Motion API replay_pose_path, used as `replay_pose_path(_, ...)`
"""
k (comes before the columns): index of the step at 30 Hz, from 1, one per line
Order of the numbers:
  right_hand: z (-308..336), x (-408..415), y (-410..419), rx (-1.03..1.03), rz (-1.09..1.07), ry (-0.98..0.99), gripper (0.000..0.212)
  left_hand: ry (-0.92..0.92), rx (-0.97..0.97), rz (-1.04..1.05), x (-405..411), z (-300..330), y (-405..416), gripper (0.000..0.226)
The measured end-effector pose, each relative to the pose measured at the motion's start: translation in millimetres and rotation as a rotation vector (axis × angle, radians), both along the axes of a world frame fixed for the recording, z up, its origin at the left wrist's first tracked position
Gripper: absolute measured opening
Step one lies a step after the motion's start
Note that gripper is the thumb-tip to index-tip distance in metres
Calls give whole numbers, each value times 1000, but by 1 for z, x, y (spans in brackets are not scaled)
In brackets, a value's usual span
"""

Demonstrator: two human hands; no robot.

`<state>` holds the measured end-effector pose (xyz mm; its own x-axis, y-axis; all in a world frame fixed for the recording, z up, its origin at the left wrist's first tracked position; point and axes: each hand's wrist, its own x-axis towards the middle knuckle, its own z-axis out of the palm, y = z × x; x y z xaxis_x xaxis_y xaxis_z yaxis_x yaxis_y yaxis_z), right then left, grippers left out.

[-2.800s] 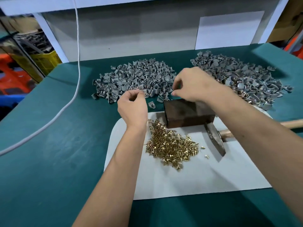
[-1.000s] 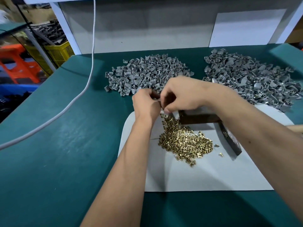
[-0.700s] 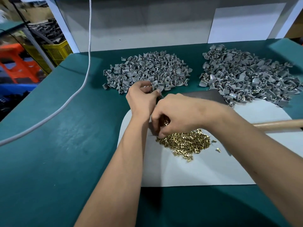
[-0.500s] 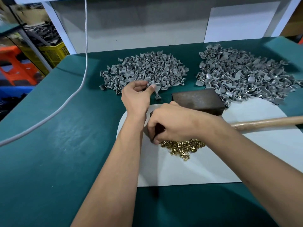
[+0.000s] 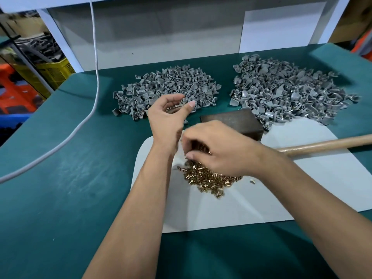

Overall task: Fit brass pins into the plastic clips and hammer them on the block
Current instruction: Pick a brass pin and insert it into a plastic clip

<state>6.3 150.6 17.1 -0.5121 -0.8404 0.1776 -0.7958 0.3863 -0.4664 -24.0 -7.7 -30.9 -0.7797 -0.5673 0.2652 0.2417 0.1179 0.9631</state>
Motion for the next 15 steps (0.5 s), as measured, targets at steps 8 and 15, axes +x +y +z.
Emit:
replay_pose_path(8,-14,-31,54,-629,-342,-78,12,46,-211,-217,6,7,31,35)
replay_pose_path(15,-29,-41,64,-636,-500,-47,16,38,-209,-362,8,5,43,40)
